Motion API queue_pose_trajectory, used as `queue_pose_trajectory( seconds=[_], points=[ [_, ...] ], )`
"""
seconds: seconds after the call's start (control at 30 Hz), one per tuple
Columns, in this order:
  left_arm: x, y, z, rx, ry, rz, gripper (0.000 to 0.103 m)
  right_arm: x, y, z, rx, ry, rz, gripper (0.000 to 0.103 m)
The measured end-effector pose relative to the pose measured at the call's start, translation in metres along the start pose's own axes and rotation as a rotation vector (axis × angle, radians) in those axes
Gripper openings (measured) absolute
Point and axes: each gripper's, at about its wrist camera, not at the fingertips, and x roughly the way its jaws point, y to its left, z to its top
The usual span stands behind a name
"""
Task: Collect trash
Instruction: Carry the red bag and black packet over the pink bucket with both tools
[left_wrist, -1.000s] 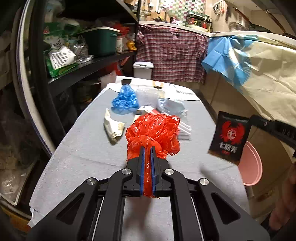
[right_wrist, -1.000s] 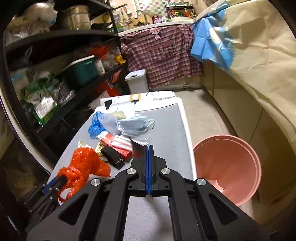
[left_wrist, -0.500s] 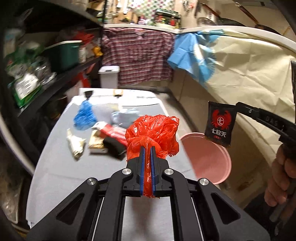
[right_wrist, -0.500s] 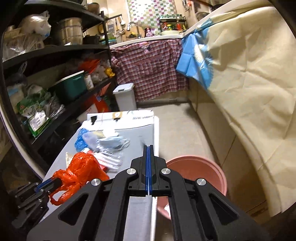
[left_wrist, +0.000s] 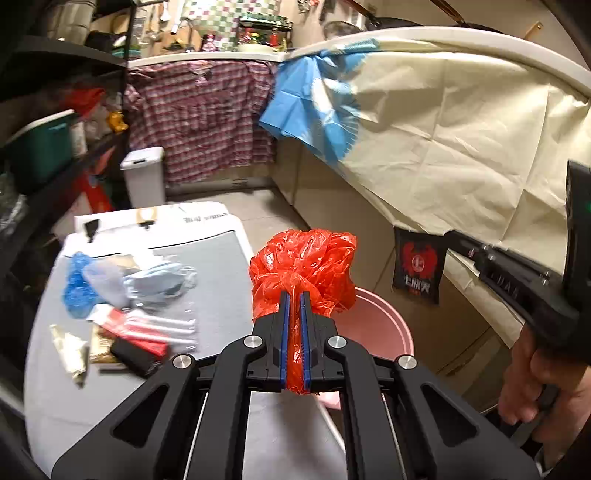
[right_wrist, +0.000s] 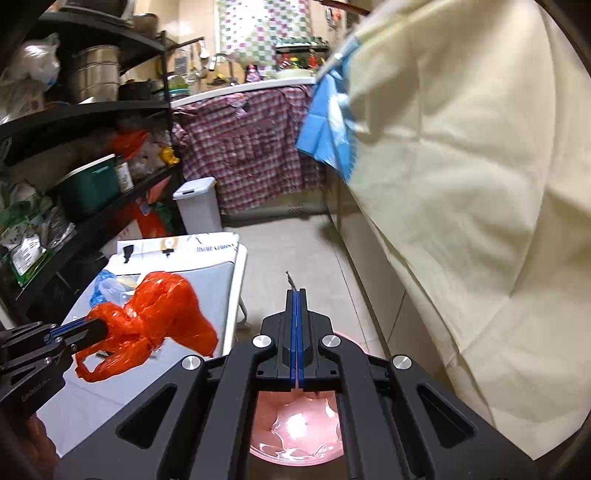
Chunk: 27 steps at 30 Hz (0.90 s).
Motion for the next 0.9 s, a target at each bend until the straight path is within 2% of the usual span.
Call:
queue_pose_trajectory(
  seconds=[0.17,0.27,0.37,0.53,0.9],
  points=[
    [0.024,-0.005,-0.010,0.027,-0.007,-0.033,0.005,0.013,-0.010,-0.011,0.004,0.021,-0.022,0.000],
    [0.038,-0.007,-0.012,0.005,0.007,-0.049,0.005,0.022,-0.013,-0.016,0.011,0.046,-0.020,0.000],
    [0.046,-0.013,-0.017,0.032,0.007,-0.045,0.005,0.026,-0.014,-0.019,0.001,0.060,-0.031,0.000],
    [0.061,-0.018,-0.025,0.052,0.040,-0.062,0.005,0.035,-0.013,-0.023,-0.005,0.084,-0.045,0.000],
    [0.072,-0.019,-0.030,0.062,0.067,-0.068,0.005,0.046,-0.010,-0.027,-0.029,0.116,-0.061,0.000]
  ],
)
